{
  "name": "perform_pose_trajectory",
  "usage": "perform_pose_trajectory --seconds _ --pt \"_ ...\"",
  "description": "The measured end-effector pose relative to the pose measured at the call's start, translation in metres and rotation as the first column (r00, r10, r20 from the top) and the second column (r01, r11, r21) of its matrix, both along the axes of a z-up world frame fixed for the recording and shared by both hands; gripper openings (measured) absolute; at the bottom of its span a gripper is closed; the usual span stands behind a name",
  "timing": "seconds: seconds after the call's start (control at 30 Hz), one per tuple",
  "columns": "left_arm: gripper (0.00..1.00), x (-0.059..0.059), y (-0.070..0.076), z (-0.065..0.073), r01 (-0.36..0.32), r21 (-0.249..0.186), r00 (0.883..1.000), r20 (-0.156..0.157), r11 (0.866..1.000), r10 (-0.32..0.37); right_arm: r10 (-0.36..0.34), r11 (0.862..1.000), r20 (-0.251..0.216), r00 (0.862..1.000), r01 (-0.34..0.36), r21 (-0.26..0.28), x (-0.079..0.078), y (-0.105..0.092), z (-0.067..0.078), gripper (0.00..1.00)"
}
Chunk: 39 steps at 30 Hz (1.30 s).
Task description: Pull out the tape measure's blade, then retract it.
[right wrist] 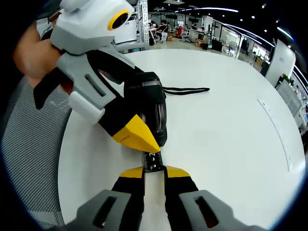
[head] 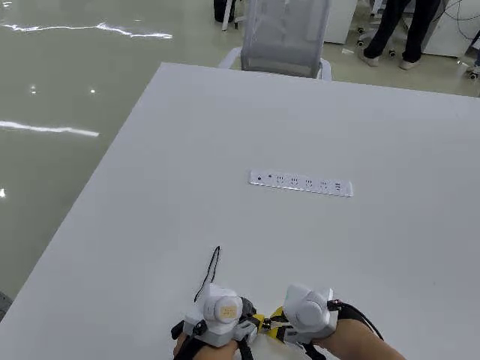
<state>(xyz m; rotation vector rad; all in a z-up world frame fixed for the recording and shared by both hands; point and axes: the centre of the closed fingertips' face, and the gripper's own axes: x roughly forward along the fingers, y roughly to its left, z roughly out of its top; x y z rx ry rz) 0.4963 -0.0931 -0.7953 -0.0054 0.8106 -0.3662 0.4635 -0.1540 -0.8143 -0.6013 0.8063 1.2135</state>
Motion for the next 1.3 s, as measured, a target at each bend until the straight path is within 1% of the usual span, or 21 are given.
perform_pose_trajectory --seconds 0.13,0.5,0.6,0.73,1.3 --pt "0.65 0.0 0.0 0.0 -0.001 0.001 1.0 -0.001 1.0 0.001 0.001 1.0 0.003 1.0 0.0 -0.004 0.001 0.002 0.001 0.14" --pt "0.65 0.0 0.0 0.0 -0.004 -0.007 1.0 -0.002 1.0 0.004 -0.025 1.0 -0.011 1.0 0.025 0.005 0.003 0.005 0.0 0.14" --pt "0.65 0.0 0.0 0.0 -0.002 -0.007 1.0 0.005 1.0 0.002 -0.023 1.0 -0.01 1.0 0.023 0.006 0.003 0.006 0.001 0.14" --pt "0.65 0.0 0.0 0.0 -0.002 -0.01 1.0 0.004 1.0 0.002 -0.024 1.0 -0.011 1.0 0.025 0.009 0.004 0.007 -0.001 0.14" --pt "0.65 0.0 0.0 -0.001 -0.002 -0.009 1.0 0.001 1.0 0.002 -0.019 1.0 -0.008 1.0 0.019 0.006 0.003 0.011 0.001 0.14"
